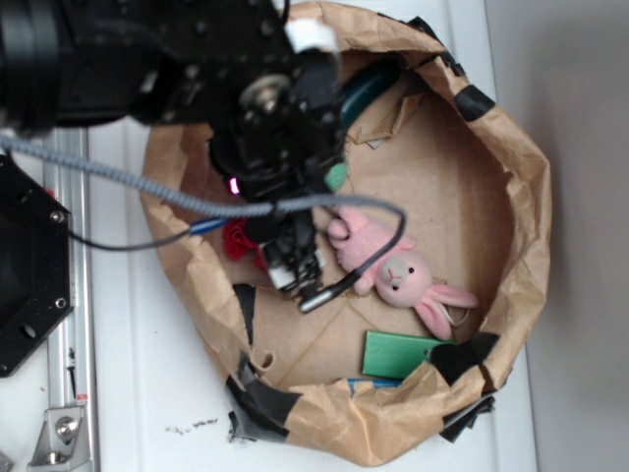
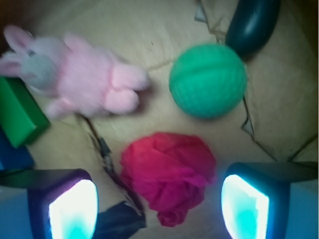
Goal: Grab the red paper.
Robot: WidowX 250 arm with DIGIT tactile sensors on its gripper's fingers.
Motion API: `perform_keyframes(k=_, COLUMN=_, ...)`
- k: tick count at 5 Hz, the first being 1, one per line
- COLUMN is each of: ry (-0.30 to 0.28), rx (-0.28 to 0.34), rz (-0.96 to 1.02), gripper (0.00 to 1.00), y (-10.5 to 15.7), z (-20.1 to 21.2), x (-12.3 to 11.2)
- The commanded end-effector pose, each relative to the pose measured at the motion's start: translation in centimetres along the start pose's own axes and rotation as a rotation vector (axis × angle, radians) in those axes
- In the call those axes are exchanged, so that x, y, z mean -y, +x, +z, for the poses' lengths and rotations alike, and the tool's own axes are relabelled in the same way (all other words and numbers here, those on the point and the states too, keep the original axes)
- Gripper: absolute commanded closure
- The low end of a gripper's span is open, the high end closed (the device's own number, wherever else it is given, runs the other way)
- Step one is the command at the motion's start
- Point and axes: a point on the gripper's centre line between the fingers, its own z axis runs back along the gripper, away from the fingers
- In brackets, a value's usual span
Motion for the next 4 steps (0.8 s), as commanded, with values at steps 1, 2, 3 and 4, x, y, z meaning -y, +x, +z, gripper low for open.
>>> perform_keyframes(k=1, ry=0.176, rx=0.044, rz=-0.13, gripper=0.68, y=-0.5, z=-4.5, x=0.9)
perform_keyframes(k=2, ry=0.231, rx=0.089, rz=-0.132, gripper=1.0, y=1.1, z=-6.0, x=1.6)
perform_keyframes(k=3, ry=0.203, rx=0.122, rz=-0.121, gripper=1.0, y=2.7, z=-4.6, x=2.8)
perform_keyframes(k=4, ry=0.09, rx=0.179, rz=-0.119, gripper=1.0, y=3.5, z=0.4, x=5.0)
